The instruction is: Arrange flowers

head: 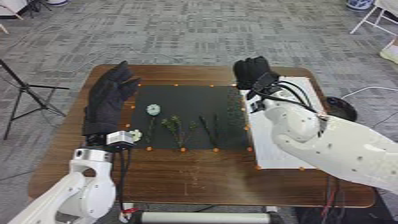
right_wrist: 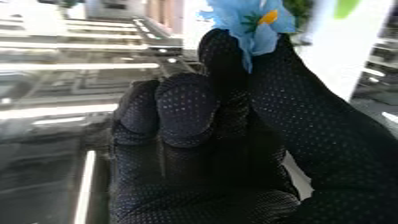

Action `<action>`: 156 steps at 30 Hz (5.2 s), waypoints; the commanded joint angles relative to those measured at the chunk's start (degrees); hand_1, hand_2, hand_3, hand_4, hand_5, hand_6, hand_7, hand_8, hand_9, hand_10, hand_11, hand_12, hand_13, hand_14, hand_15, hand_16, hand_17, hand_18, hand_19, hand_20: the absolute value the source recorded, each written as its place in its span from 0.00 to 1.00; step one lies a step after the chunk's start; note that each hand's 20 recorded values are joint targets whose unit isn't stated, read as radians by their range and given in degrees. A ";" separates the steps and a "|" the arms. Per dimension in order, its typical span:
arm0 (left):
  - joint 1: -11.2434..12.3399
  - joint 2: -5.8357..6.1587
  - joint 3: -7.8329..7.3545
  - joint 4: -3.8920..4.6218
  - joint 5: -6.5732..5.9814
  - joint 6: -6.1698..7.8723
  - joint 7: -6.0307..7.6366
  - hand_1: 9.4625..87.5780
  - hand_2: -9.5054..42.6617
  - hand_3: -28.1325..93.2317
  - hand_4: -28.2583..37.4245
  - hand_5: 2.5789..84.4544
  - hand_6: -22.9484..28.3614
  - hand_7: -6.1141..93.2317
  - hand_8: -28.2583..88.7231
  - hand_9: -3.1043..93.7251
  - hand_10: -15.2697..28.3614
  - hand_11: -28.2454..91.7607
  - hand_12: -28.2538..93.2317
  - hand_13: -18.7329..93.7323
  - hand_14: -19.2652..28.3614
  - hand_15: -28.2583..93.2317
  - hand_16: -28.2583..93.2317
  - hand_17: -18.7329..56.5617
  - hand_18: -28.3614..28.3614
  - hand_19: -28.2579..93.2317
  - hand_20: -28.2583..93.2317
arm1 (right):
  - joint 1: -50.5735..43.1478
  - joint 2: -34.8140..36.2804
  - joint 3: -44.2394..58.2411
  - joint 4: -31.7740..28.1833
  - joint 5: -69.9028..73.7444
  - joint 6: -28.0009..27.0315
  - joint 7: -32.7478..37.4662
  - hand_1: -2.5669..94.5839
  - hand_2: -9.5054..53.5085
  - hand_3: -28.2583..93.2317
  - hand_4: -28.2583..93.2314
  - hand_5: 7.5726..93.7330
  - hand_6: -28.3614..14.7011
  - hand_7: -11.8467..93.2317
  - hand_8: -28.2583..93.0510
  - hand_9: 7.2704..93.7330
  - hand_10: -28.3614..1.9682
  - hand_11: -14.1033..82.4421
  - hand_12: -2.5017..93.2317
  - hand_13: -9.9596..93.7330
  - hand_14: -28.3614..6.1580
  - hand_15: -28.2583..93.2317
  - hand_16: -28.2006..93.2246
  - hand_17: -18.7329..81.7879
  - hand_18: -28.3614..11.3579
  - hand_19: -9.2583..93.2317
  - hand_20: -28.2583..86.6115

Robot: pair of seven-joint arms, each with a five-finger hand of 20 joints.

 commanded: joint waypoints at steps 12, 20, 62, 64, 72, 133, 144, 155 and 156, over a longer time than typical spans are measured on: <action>-9.89 2.48 4.52 1.24 -0.38 0.32 3.05 0.25 0.12 0.81 0.07 0.37 0.49 0.31 0.15 0.33 0.63 0.48 0.40 0.39 0.71 0.55 0.27 0.15 0.86 0.58 0.39 | 0.86 -22.93 -8.80 8.88 1.99 -3.92 -3.15 0.54 0.00 0.93 0.07 0.72 0.68 0.58 0.31 0.86 0.73 0.41 0.63 0.78 0.74 0.76 0.60 0.53 0.25 0.88 0.67; -10.38 2.05 4.98 1.44 -0.54 -0.33 3.12 0.25 0.12 0.81 0.07 0.37 0.49 0.31 0.15 0.32 0.63 0.48 0.40 0.39 0.71 0.55 0.27 0.15 0.86 0.58 0.39 | 0.44 -25.04 -9.54 10.51 1.12 -3.82 -2.40 0.55 0.00 0.93 0.06 0.72 0.68 0.58 0.30 0.86 0.74 0.41 0.62 0.78 0.74 0.76 0.60 0.54 0.25 0.88 0.67; -11.54 1.45 5.78 2.08 -0.87 -0.69 3.55 0.25 0.12 0.81 0.07 0.37 0.49 0.30 0.15 0.33 0.63 0.48 0.40 0.39 0.71 0.55 0.27 0.15 0.86 0.57 0.39 | -1.00 -25.87 -8.68 12.44 -0.74 -4.64 1.23 0.42 0.00 0.83 0.00 0.67 0.71 0.51 0.29 0.77 0.69 0.50 0.41 0.71 0.64 0.83 0.52 0.48 0.25 0.86 0.68; -11.49 1.40 5.69 2.09 -0.84 -0.70 3.53 0.25 0.12 0.81 0.07 0.37 0.49 0.31 0.15 0.33 0.63 0.48 0.40 0.39 0.71 0.55 0.27 0.15 0.86 0.57 0.39 | -0.85 -25.80 -8.79 12.56 -1.05 -4.83 1.60 0.42 0.00 0.82 0.00 0.67 0.71 0.50 0.28 0.77 0.69 0.51 0.40 0.71 0.64 0.83 0.52 0.48 0.25 0.86 0.68; -10.52 1.27 5.04 1.71 -0.72 -0.41 3.42 0.25 0.12 0.81 0.07 0.37 0.49 0.31 0.15 0.33 0.63 0.48 0.40 0.39 0.71 0.55 0.27 0.15 0.86 0.57 0.39 | -1.11 -24.66 -7.50 11.25 -2.31 -5.93 2.70 0.41 0.00 0.84 0.00 0.65 0.71 0.50 0.28 0.74 0.67 0.52 0.40 0.69 0.63 0.83 0.52 0.47 0.25 0.86 0.69; -3.40 -0.99 2.07 0.56 0.09 -0.49 0.60 0.25 0.13 0.81 0.07 0.37 0.49 0.31 0.15 0.33 0.64 0.48 0.40 0.39 0.71 0.55 0.27 0.15 0.86 0.57 0.39 | -12.15 9.82 6.99 5.36 -0.48 -7.13 5.80 0.33 0.00 0.92 0.00 0.50 0.57 0.41 0.13 0.54 0.52 0.48 0.28 0.56 0.55 0.83 0.42 0.41 0.27 0.84 0.67; -3.46 -1.06 2.09 0.70 0.14 -0.57 0.56 0.25 0.12 0.81 0.07 0.37 0.49 0.31 0.15 0.33 0.64 0.48 0.40 0.39 0.71 0.55 0.27 0.15 0.86 0.57 0.39 | -11.69 9.95 5.96 5.79 -2.43 -7.15 4.62 0.50 0.00 0.91 0.01 0.61 0.67 0.56 0.27 0.75 0.69 0.38 0.53 0.68 0.68 0.76 0.55 0.46 0.26 0.85 0.68; -2.30 -0.44 1.37 0.02 0.04 -0.11 0.93 0.25 0.12 0.81 0.07 0.37 0.49 0.31 0.15 0.33 0.63 0.48 0.40 0.39 0.71 0.55 0.27 0.15 0.86 0.57 0.39 | -10.62 9.95 5.40 4.37 -3.07 0.58 2.82 0.56 0.00 0.93 0.01 0.74 0.69 0.56 0.29 0.87 0.77 0.37 0.58 0.79 0.78 0.72 0.60 0.52 0.26 0.88 0.68; -2.28 -0.28 1.30 -0.05 -0.04 -0.15 1.15 0.25 0.12 0.81 0.07 0.37 0.49 0.30 0.15 0.33 0.63 0.48 0.40 0.39 0.71 0.55 0.27 0.15 0.86 0.57 0.39 | -9.74 9.53 5.10 3.60 -3.30 1.41 2.70 0.56 0.00 0.93 0.01 0.74 0.69 0.56 0.29 0.87 0.77 0.37 0.58 0.79 0.78 0.72 0.61 0.52 0.26 0.88 0.68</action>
